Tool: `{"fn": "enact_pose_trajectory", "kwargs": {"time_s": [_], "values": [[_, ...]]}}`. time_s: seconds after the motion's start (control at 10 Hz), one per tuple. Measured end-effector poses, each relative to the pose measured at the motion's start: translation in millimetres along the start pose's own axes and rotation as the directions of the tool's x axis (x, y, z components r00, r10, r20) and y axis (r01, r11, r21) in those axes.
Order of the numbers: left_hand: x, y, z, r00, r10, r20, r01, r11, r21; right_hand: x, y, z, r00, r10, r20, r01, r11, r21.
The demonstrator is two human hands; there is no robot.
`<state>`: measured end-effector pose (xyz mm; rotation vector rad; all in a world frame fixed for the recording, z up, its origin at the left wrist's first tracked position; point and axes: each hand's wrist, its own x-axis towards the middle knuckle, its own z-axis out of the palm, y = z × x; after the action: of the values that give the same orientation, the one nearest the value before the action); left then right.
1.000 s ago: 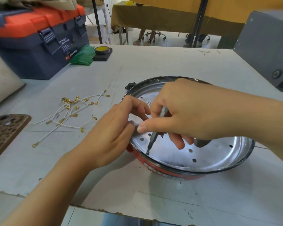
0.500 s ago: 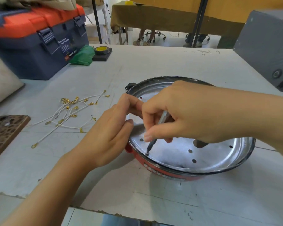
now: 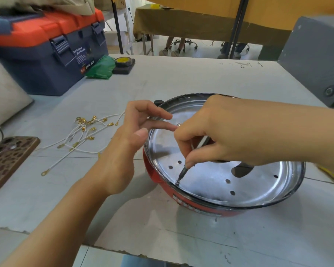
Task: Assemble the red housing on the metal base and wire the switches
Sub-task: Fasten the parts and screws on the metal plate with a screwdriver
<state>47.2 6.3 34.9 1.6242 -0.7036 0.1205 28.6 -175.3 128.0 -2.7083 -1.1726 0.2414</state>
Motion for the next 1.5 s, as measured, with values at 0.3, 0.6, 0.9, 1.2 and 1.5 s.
{"fn": "enact_pose_trajectory", "kwargs": {"time_s": [0.3,0.6,0.9,1.2,1.5], "values": [[-6,7,6,0.987,-0.035,0.158,-0.031,0.917,0.397,0,-3,10,0.998,0.07,-0.001,-0.069,0.99,0.124],[-12,1,9,0.964,0.162,0.213,-0.262,0.732,0.629,-3,-1,7,0.999,0.039,-0.012,-0.039,0.998,0.046],[-9,2,9,0.963,0.127,0.237,-0.249,0.753,0.609,8,-12,-4,0.979,0.176,0.106,-0.181,0.983,0.039],[-9,3,11,0.965,0.122,0.234,-0.239,0.776,0.584,8,-11,3,0.975,0.206,0.087,-0.201,0.978,-0.061],[-10,0,10,0.968,0.116,0.223,-0.228,0.781,0.582,6,-7,-6,0.991,0.135,0.003,-0.135,0.99,0.033]]}}
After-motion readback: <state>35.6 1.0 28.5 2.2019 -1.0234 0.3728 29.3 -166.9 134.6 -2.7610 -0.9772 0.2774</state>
